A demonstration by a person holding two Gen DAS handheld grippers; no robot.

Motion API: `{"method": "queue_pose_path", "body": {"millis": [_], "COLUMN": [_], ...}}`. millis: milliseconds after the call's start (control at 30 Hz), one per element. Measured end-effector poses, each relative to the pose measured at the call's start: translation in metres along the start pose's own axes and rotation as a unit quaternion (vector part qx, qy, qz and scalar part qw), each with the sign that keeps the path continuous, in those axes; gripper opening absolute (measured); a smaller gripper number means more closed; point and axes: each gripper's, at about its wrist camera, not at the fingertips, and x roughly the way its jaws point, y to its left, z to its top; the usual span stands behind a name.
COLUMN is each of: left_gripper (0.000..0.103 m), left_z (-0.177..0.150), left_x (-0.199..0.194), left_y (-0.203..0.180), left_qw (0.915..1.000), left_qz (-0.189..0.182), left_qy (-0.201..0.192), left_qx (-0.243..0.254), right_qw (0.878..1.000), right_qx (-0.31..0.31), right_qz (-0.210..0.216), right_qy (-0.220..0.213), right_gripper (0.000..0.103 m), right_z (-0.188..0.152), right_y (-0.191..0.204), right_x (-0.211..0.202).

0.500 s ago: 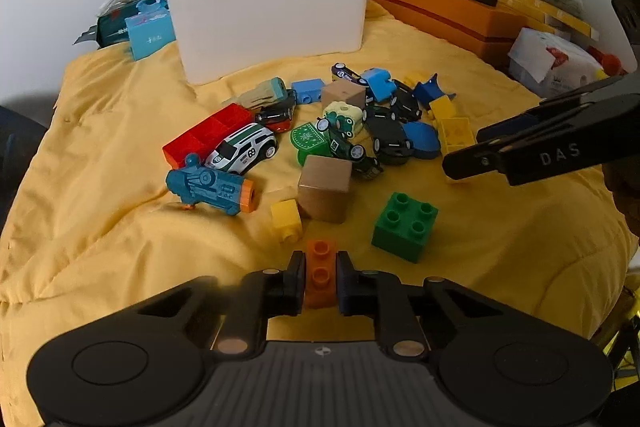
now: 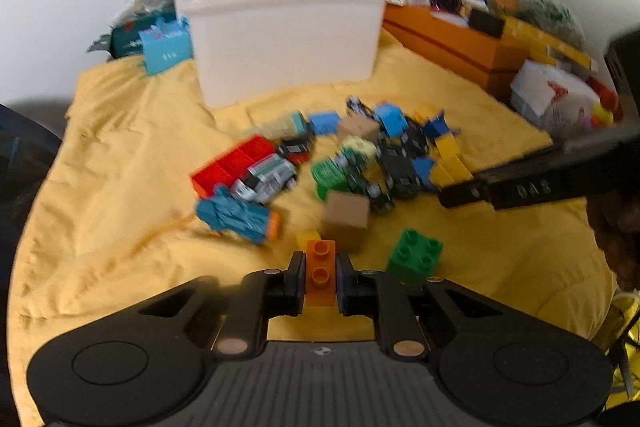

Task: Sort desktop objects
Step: 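Grasp the yellow duplo brick with the right tool while the left tool holds an orange brick, then carry both held bricks up and over the white bin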

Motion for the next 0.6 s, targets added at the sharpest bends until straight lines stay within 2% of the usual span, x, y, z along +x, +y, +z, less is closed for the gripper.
{"method": "queue_pose_path", "body": {"millis": [133,300,433,600], "left_gripper": [0.017,0.017,0.017,0.017], "left_z": [0.015,0.049,0.09,0.156], "left_x": [-0.011,-0.024,-0.03,-0.032], "left_y": [0.01,0.022,0.029,0.036], "left_qw": [0.9996,0.9978,0.9952,0.9916], "left_qz": [0.011,0.022,0.029,0.035], "left_qy": [-0.018,-0.049,-0.077,-0.118], "left_qx": [-0.016,-0.038,-0.053,-0.042], "right_qw": [1.0,0.999,0.995,0.988], "right_qx": [0.002,0.005,-0.005,-0.01], "right_qz": [0.0,-0.002,0.001,0.009], "right_qy": [-0.017,-0.054,-0.102,-0.156], "right_gripper": [0.029,0.029,0.029,0.029], "right_z": [0.001,0.015,0.046,0.107], "right_y": [-0.001,0.001,0.004,0.003], "right_x": [-0.013,-0.039,-0.061,-0.084]}}
